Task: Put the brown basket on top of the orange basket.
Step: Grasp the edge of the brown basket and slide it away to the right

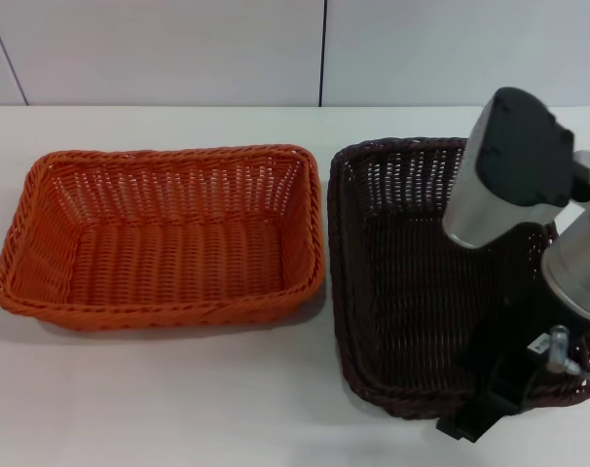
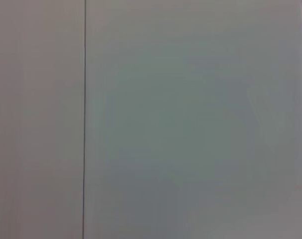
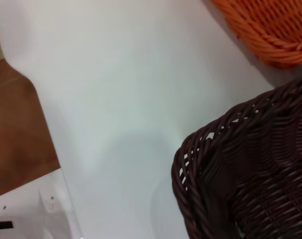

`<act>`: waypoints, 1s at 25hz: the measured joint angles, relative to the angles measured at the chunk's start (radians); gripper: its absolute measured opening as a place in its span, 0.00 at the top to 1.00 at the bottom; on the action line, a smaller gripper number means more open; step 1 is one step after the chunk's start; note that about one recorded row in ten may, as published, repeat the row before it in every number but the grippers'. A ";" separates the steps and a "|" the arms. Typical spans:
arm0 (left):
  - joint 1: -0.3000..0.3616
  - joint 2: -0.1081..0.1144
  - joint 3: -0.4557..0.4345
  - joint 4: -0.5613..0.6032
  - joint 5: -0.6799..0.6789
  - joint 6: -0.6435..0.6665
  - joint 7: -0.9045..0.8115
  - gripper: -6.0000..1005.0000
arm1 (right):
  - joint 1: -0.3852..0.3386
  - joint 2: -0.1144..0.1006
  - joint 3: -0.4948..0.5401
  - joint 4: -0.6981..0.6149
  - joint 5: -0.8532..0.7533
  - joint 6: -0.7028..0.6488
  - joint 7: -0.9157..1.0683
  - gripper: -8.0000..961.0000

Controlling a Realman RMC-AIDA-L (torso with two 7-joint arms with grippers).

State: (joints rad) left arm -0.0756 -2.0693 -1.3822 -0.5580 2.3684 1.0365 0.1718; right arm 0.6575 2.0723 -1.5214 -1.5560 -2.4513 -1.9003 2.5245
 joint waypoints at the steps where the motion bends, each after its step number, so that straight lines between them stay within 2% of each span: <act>1: 0.000 0.000 0.000 0.000 0.000 0.000 0.000 0.22 | 0.005 0.000 -0.004 0.017 -0.001 0.009 -0.001 0.20; 6: -0.003 0.001 0.000 0.009 0.000 -0.009 -0.001 0.22 | 0.017 0.001 -0.037 0.096 -0.003 0.061 -0.022 0.21; 12: -0.008 0.002 0.001 0.016 0.000 -0.010 -0.001 0.22 | 0.020 0.002 -0.107 0.093 -0.029 0.077 -0.025 0.21; 20: -0.012 0.005 0.002 0.019 0.003 -0.010 -0.001 0.22 | 0.014 0.002 -0.121 0.049 -0.037 0.074 -0.026 0.38; 25: -0.018 0.005 0.002 0.028 0.006 -0.010 -0.001 0.22 | 0.002 0.004 -0.139 0.020 -0.068 0.084 -0.018 0.56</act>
State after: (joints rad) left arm -0.0935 -2.0645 -1.3804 -0.5297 2.3745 1.0262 0.1706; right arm 0.6594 2.0765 -1.6606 -1.5363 -2.5194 -1.8167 2.5068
